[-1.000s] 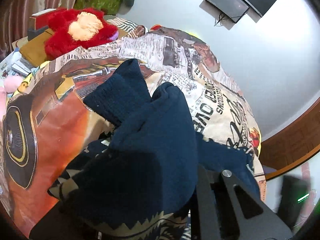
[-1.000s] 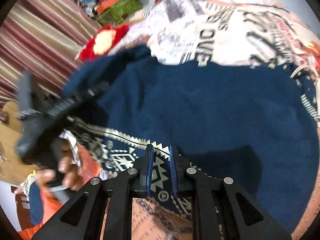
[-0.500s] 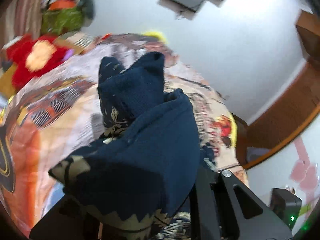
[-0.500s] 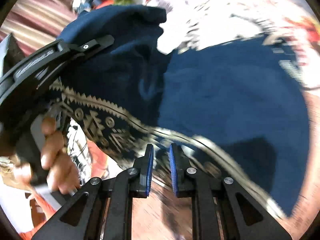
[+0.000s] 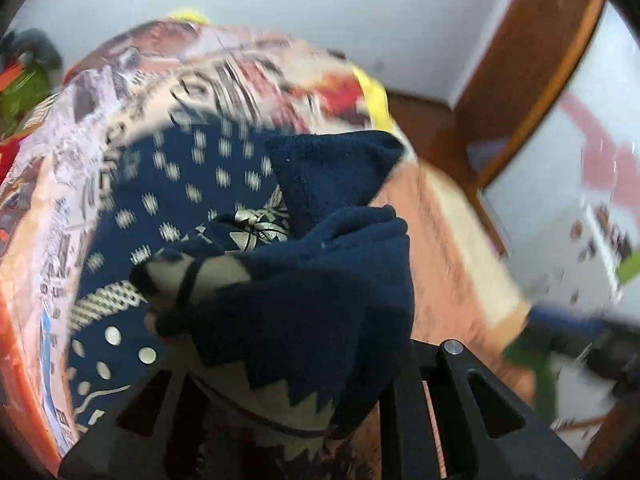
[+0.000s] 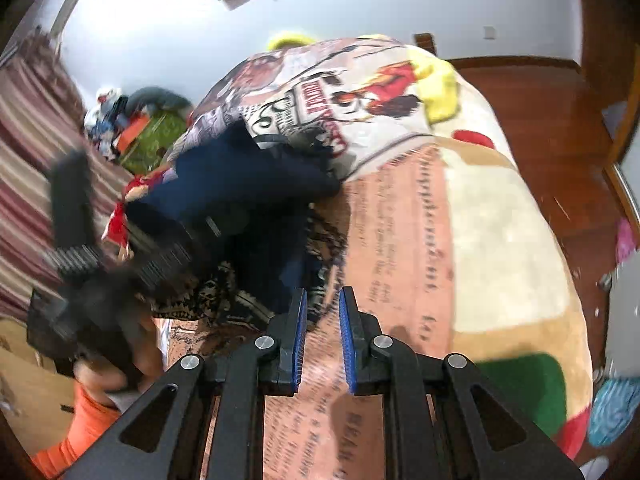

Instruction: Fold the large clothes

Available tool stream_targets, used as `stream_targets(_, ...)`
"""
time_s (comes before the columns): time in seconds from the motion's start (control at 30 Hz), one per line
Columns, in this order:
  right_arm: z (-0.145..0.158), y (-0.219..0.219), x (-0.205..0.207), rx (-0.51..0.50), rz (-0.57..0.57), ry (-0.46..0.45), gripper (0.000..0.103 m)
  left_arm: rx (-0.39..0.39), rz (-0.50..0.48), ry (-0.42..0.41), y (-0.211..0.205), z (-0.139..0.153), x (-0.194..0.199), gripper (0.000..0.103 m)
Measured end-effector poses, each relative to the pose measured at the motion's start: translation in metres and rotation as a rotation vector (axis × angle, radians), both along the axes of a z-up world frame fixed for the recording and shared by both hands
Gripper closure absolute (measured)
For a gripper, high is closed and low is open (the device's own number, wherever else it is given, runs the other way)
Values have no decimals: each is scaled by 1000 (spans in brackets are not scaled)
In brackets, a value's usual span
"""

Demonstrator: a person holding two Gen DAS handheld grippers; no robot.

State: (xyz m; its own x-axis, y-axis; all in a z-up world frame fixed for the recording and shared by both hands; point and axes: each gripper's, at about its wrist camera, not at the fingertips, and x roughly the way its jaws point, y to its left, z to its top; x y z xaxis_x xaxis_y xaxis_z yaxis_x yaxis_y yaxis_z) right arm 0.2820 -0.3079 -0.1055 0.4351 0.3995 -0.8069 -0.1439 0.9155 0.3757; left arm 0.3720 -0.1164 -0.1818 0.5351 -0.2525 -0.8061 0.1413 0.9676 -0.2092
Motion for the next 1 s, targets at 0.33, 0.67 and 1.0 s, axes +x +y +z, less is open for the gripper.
stream_targets(0.33,-2,-5,-1,3,18,-10,91,-52,-161,20,5,30,-45,38)
stream_targets(0.67,41,46,12,-27,125,-164,91,13,-16,-224,80,95,-84,20)
stream_targets(1.0,20,120,26,-21,252,-117,91,79,11,14,107,5,-58,20)
